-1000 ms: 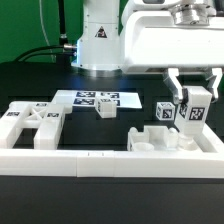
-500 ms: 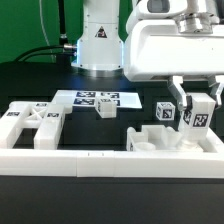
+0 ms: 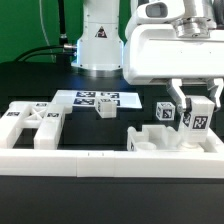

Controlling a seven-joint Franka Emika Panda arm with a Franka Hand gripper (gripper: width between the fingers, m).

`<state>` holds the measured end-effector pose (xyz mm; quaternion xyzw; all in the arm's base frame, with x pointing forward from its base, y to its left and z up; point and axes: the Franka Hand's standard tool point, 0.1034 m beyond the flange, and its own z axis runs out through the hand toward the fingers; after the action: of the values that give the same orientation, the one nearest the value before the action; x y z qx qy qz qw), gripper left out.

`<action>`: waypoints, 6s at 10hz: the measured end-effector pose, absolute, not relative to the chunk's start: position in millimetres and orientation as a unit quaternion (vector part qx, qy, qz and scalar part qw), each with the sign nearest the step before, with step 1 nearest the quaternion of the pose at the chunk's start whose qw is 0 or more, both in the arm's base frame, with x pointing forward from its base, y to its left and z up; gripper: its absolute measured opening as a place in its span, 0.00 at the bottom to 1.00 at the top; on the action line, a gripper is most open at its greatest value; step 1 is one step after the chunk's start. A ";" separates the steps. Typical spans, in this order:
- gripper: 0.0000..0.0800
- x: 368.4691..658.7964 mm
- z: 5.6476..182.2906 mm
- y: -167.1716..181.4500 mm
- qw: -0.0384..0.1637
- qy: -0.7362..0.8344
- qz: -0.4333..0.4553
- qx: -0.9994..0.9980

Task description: Assemble chair

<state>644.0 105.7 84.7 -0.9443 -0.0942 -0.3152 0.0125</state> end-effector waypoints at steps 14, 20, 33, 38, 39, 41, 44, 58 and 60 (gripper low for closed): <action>0.81 657.5 96.6 62.1 -0.004 -0.112 -0.253 -0.961; 0.81 651.1 95.3 78.4 0.026 -0.107 -0.057 -0.992; 0.61 652.1 83.4 69.6 0.054 0.059 -0.044 -0.996; 0.36 652.6 83.6 68.7 0.054 0.058 -0.045 -0.996; 0.36 652.1 83.3 73.7 0.055 0.092 -0.051 -0.993; 0.36 649.1 82.8 91.0 0.067 0.228 -0.053 -0.970; 0.36 647.5 82.4 108.0 0.075 0.344 -0.048 -0.935; 0.77 645.6 81.8 108.5 0.093 0.520 -0.024 -0.849; 0.80 645.0 80.9 109.8 0.091 0.451 -0.031 -0.887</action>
Offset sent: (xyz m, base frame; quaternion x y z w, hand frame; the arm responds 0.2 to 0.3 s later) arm -0.0037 -0.0098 0.0000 -0.0017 -0.0087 -0.0191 0.9998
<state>645.0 109.8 80.9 -0.8873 0.4512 -0.0312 0.0907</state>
